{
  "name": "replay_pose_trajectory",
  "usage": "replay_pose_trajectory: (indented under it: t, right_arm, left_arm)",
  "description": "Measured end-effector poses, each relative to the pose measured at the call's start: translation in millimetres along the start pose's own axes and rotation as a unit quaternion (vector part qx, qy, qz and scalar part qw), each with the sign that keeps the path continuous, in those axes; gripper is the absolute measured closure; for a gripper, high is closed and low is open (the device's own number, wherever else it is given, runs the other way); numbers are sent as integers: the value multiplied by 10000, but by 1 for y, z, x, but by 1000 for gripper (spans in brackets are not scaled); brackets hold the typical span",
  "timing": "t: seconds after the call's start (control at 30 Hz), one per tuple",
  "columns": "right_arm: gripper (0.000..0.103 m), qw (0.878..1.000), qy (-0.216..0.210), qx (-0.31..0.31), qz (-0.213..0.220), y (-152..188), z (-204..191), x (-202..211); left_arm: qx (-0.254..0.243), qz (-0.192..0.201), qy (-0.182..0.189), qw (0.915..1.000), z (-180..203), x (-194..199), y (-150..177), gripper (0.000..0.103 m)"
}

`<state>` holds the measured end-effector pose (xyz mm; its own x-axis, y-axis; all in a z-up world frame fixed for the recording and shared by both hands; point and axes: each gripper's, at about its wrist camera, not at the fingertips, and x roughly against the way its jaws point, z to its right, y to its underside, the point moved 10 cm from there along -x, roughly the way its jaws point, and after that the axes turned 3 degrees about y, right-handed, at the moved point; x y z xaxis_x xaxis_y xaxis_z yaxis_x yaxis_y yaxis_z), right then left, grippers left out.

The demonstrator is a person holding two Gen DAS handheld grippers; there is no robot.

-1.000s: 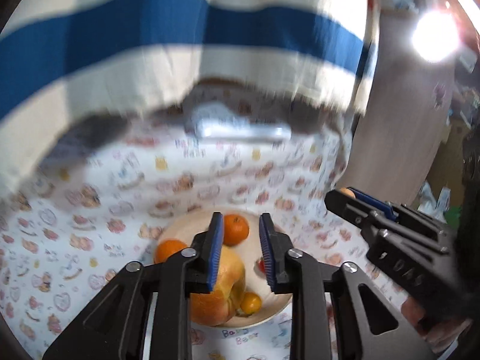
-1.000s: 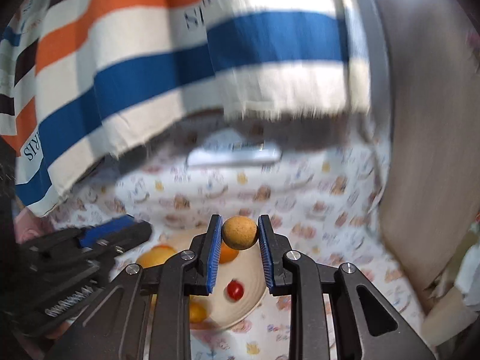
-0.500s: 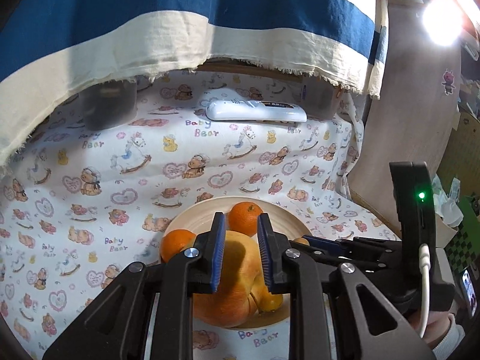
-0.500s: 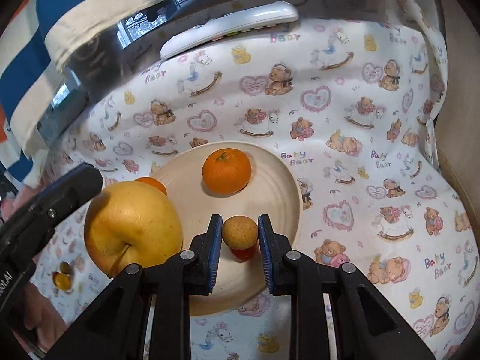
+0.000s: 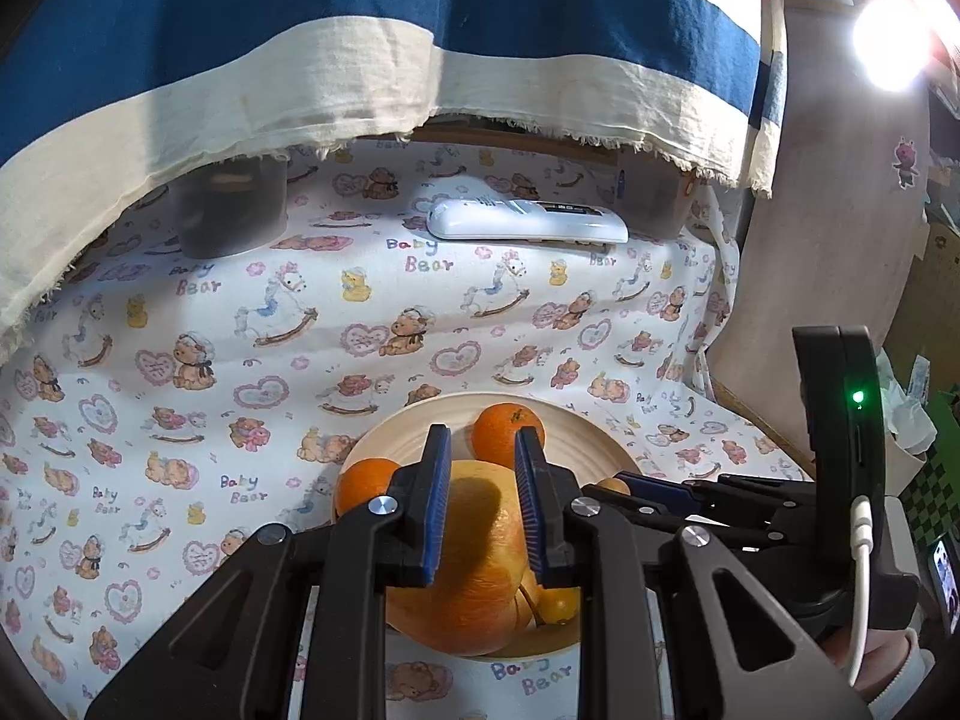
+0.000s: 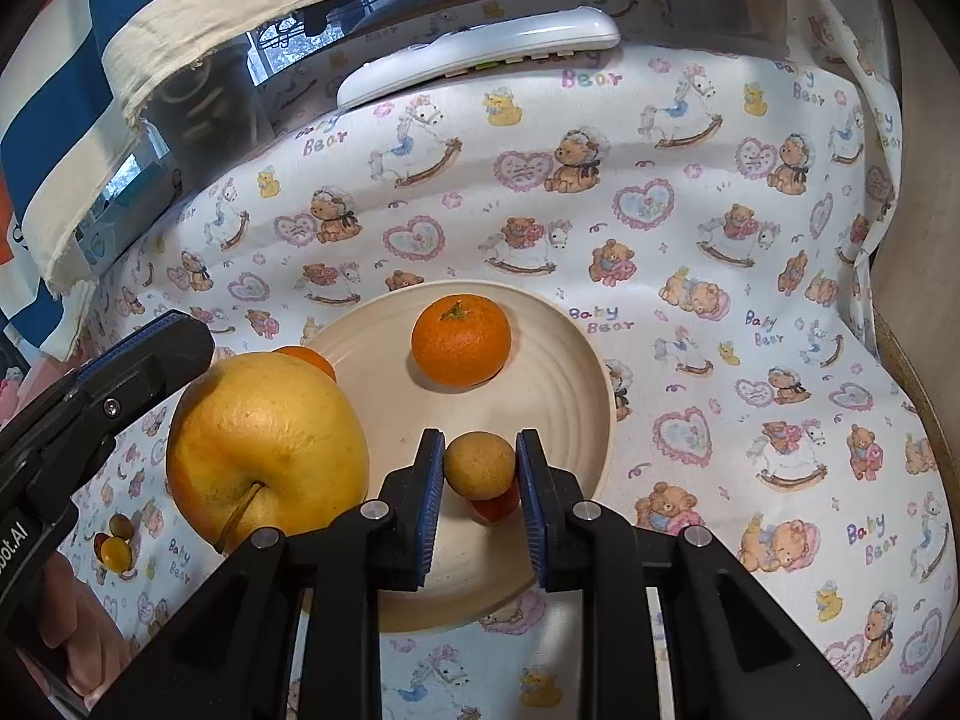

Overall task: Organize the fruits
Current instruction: 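Carry the red tomato and yellow fruit over the plate with both grippers, then open both grippers to drop the tomato and yellow fruit on the plate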

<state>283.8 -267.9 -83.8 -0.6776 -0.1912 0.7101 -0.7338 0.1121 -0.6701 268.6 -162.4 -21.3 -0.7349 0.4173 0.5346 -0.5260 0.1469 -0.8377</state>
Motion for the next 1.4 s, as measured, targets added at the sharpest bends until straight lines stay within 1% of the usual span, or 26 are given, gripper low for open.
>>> replay_pose_trajectory:
  t: [0.27,0.37,0.4,0.43,0.47,0.5,0.53,0.6,0.73,0.77,0.83,0.93,1.03,1.07,1.1,1.17,1.23,1.33,1.4]
  right_arm:
    - [78,10000,-27,-18,15,0,-2,0]
    - [77,10000,11,-15,37,-1,-1,1]
    - [74,10000,32,-35,47,-2,0,2]
    - [70,9999,65,-53,59,-2,1,2]
    - [54,9999,120,-80,92,-3,2,4]
    - [40,9997,157,-110,153,-4,4,6]
    - [39,9995,175,-129,235,-6,4,9]
    - [39,9994,124,-115,301,-9,3,14]
    - [39,9988,55,-198,438,-12,2,25]
    - [39,9986,78,-197,490,-13,2,28]
    - [38,9976,182,-161,649,-17,1,35]
    - [29,9948,259,-67,987,-24,-4,52]
    - [26,9920,208,-1,1249,-29,-9,67]
    - [23,9908,192,1,1338,-30,-11,72]
    - [19,9897,180,-12,1419,-31,-12,76]
    - [18,9877,179,-56,1554,-33,-13,82]
    - [18,9864,180,-72,1629,-34,-13,86]
    - [17,9849,223,-122,1712,-35,-13,89]
    - [17,9837,255,-127,1773,-36,-14,92]
  left_arm:
    - [-66,24,-31,10000,2,1,0,82]
    - [-135,87,-99,9998,1,7,-4,82]
    - [-136,147,-109,9997,1,12,-7,79]
    - [-116,200,-104,9997,0,17,-10,69]
    - [-77,263,-98,9996,-1,24,-14,62]
    - [-37,331,-118,9994,-3,31,-17,45]
    - [-25,396,-170,9991,-6,39,-20,33]
    - [-91,530,-246,9982,-10,54,-26,30]
    - [-264,750,-471,9957,-19,90,-33,16]
    - [-311,796,-539,9949,-22,98,-34,15]
    - [-435,870,-697,9928,-27,115,-35,10]
    - [-537,1116,-917,9881,-37,142,-33,3]
    - [-709,1362,-1169,9812,-46,167,-29,1]
    - [-768,1411,-1250,9791,-49,174,-27,1]
    - [-829,1454,-1341,9767,-52,179,-24,1]
    - [-914,1450,-1437,9747,-57,187,-18,1]
    - [-856,1186,-1468,9783,-67,187,-5,1]
    - [-512,898,-1262,9866,-82,187,16,1]
    - [-445,760,-1271,9880,-89,185,27,1]
